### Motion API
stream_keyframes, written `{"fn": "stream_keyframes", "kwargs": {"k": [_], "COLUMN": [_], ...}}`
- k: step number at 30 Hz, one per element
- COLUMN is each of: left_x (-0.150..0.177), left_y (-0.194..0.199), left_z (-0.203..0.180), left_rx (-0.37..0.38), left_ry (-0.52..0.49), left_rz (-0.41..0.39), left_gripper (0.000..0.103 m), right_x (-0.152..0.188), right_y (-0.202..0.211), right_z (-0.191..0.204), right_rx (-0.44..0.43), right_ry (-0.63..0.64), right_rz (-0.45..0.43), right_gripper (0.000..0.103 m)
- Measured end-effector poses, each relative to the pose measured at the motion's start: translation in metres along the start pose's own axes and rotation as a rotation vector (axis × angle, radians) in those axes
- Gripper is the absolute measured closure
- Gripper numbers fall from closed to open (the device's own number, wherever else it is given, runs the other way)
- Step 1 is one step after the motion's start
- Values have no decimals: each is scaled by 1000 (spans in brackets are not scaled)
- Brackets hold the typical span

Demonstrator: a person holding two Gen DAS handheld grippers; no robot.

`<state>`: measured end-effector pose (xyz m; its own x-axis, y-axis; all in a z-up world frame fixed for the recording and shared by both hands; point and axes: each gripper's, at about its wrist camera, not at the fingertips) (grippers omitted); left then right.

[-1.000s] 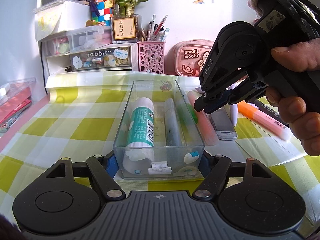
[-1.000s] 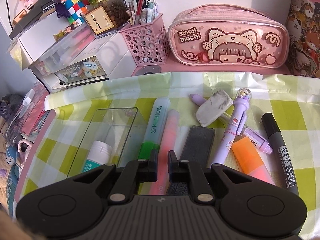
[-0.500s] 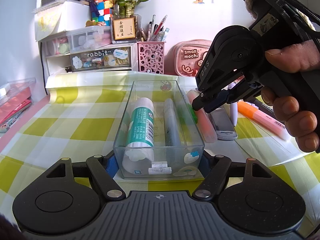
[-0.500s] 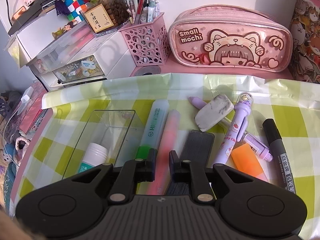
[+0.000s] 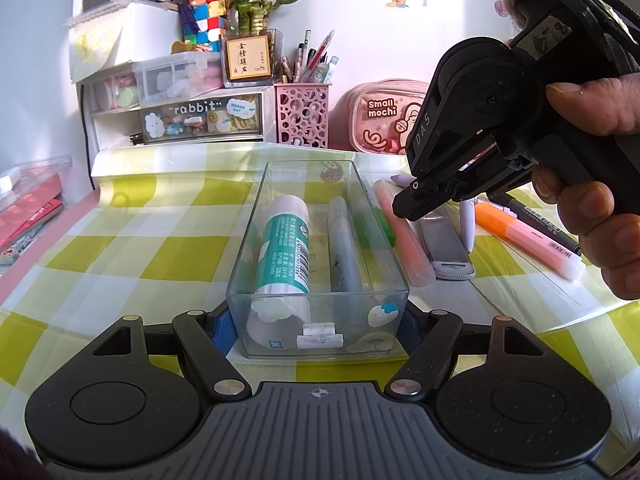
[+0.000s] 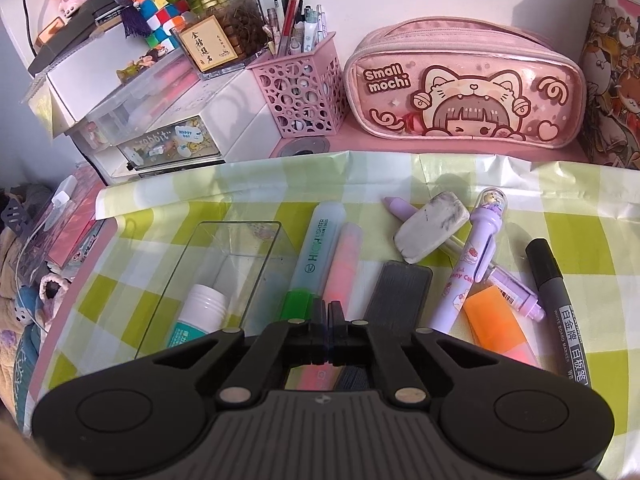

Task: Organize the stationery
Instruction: 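Lift the pink highlighter with the right gripper toward the clear box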

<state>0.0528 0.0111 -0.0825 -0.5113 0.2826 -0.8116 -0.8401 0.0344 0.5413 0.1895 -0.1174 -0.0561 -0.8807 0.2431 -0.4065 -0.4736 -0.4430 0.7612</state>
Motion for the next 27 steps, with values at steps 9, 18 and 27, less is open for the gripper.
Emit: {"fn": "stream_keyframes", "kwargs": {"k": [9, 18, 27], "left_x": [0, 0, 0], "left_y": [0, 0, 0], "left_z": [0, 0, 0], "left_rx": [0, 0, 0], "left_ry": [0, 0, -1], "left_rz": [0, 0, -1], "left_gripper": [30, 30, 30], "right_x": [-5, -2, 2], "right_y": [-12, -7, -3], "right_z": [-1, 0, 13], "right_rx": [33, 36, 71], "right_ry": [5, -19, 57], "right_rz": [0, -21, -36], "right_gripper": [102, 103, 103]}}
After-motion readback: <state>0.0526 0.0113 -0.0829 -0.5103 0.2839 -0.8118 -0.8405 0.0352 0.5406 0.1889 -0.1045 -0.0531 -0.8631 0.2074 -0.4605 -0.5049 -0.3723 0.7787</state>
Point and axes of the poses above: each gripper's, at about its wrist camera, not at the fingertips, and y roughly against the way its jaws point, z to its left, x to its underside, and after that the axes turned 14 degrees about -y, right-handed
